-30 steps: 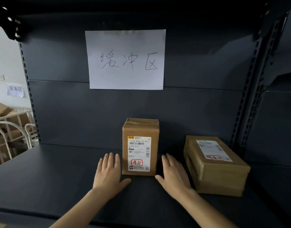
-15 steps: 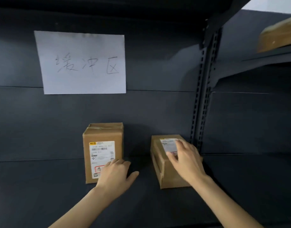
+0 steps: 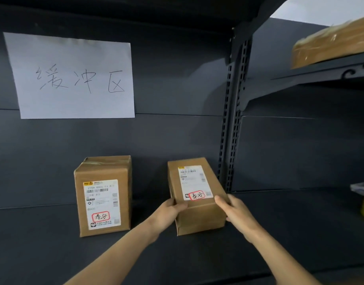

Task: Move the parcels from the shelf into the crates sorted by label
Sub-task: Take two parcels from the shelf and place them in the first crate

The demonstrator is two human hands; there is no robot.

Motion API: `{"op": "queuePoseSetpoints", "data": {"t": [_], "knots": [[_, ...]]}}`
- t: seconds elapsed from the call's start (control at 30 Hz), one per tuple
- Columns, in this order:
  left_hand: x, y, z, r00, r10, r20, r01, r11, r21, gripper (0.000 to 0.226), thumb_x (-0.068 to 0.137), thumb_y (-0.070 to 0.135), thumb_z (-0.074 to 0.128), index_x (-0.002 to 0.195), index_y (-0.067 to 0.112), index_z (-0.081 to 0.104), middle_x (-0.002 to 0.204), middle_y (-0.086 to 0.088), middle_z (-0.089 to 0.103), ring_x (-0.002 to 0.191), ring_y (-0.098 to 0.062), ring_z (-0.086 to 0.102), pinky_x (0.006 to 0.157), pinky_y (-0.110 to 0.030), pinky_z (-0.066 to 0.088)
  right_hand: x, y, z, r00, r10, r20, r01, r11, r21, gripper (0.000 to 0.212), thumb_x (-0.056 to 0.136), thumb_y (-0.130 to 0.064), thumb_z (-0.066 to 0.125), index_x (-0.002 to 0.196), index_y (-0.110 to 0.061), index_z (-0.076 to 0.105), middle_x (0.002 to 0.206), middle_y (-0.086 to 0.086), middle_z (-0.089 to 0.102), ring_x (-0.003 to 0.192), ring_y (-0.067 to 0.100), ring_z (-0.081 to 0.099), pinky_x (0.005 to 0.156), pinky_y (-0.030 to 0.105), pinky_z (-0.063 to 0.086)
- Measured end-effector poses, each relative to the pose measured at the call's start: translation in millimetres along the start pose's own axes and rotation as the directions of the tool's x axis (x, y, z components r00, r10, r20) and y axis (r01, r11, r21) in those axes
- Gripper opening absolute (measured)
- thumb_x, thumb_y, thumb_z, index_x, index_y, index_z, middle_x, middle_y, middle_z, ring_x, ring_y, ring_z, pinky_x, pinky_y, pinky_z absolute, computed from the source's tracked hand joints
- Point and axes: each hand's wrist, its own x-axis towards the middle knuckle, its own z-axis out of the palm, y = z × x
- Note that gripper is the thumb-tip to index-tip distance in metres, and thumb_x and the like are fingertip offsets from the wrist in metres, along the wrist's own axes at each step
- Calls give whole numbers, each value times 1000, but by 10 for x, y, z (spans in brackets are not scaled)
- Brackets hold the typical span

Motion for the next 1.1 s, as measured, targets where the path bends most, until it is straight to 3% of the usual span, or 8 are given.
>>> {"op": "queuePoseSetpoints", "data": {"t": [0.17, 0.3, 0.5, 0.73, 0.83, 0.9, 1.0, 1.1], "knots": [[-24, -171, -162, 979, 201, 29, -203, 968, 146, 56, 93, 13, 53, 136, 36, 25, 123, 25, 47, 120, 1, 43, 106, -24, 31, -85, 74, 136, 989, -141, 38, 143, 989, -48, 49, 93, -24, 53, 138, -22, 33, 123, -14, 54, 106, -6, 51, 83, 6, 40], [-10, -189, -261, 955, 297, 7, -289, 923, 254, 62, 93, 12, 54, 135, 39, 18, 128, 22, 43, 123, 1, 37, 109, -26, 31, -78, 91, 268, 984, -162, 69, 166, 985, -49, 54, 93, -16, 53, 140, -25, 27, 121, -17, 50, 96, -15, 53, 74, -3, 41], [-47, -393, -371, 953, 296, -71, -240, 874, 422, 68, 90, 7, 55, 142, 34, 18, 133, 18, 43, 129, -1, 37, 104, -19, 32, -53, 209, 531, 989, -138, 49, 144, 977, -157, 64, 88, -12, 60, 142, -20, 26, 135, -7, 48, 125, 8, 44, 105, 26, 36], [-174, -621, -588, 990, 111, -87, -55, 875, 481, 74, 93, 13, 53, 149, 22, 6, 149, 3, 35, 138, -15, 32, 110, -24, 29, -9, 270, 835, 992, -120, 49, 128, 968, -214, 70, 87, -9, 62, 144, -17, 23, 138, -1, 48, 129, 13, 44, 107, 27, 35], [-349, -747, -831, 978, 112, -176, 0, 845, 534, 52, 90, 22, 58, 139, 19, 38, 139, 0, 48, 129, -15, 45, 104, -26, 39, 36, 238, 954, 990, -126, 64, 137, 966, -220, 69, 86, -10, 63, 144, -15, 24, 138, 1, 48, 129, 16, 44, 107, 28, 36], [-495, -848, -1064, 950, 136, -281, 40, 839, 542, 13, 88, 21, 61, 100, 27, 59, 111, 1, 64, 107, -13, 58, 86, -19, 46, 74, 204, 1028, 989, -130, 77, 144, 963, -227, 68, 87, -11, 62, 144, -14, 23, 139, 1, 48, 130, 16, 44, 107, 30, 36], [-680, -955, -1433, 879, 176, -444, 119, 819, 561, 23, 84, 22, 65, 65, 24, 52, 73, 7, 60, 71, -6, 55, 57, -12, 38, 142, 141, 1129, 988, -127, 94, 146, 960, -237, 67, 88, -11, 60, 144, -13, 23, 140, 3, 48, 130, 18, 44, 107, 31, 36], [-715, -1018, -1711, 821, 167, -546, 201, 810, 551, 21, 79, 26, 70, 77, 19, 50, 78, 4, 56, 69, -7, 50, 59, -18, 38, 214, 89, 1213, 988, -110, 106, 133, 960, -246, 67, 89, -12, 60, 144, -13, 22, 141, 3, 46, 132, 19, 42, 107, 31, 36]]}}
